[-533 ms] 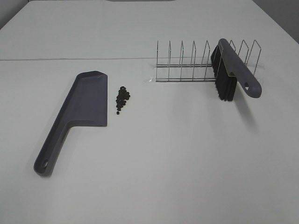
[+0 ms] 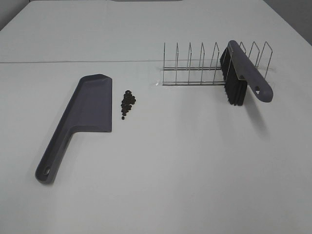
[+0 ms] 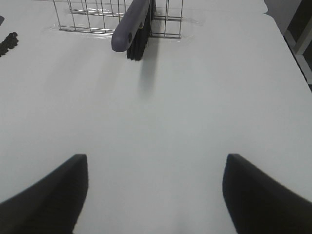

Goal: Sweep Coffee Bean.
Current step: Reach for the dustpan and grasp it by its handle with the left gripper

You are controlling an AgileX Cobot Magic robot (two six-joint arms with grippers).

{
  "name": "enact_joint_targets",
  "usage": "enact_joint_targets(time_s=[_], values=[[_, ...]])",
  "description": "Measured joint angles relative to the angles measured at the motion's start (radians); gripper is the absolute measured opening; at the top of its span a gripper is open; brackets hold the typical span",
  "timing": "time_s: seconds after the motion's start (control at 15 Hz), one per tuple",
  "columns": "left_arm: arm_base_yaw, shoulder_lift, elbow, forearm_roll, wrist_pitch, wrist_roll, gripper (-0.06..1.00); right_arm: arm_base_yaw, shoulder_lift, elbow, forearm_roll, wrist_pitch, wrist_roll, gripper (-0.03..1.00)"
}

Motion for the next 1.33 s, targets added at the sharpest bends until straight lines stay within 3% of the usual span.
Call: enact_joint_targets(time_s=[1.33], values=[[0.0,0.0,0.0,0.0,0.0,0.0,0.73,0.0,0.0,0.0,0.0,0.0,0.0,0.73]])
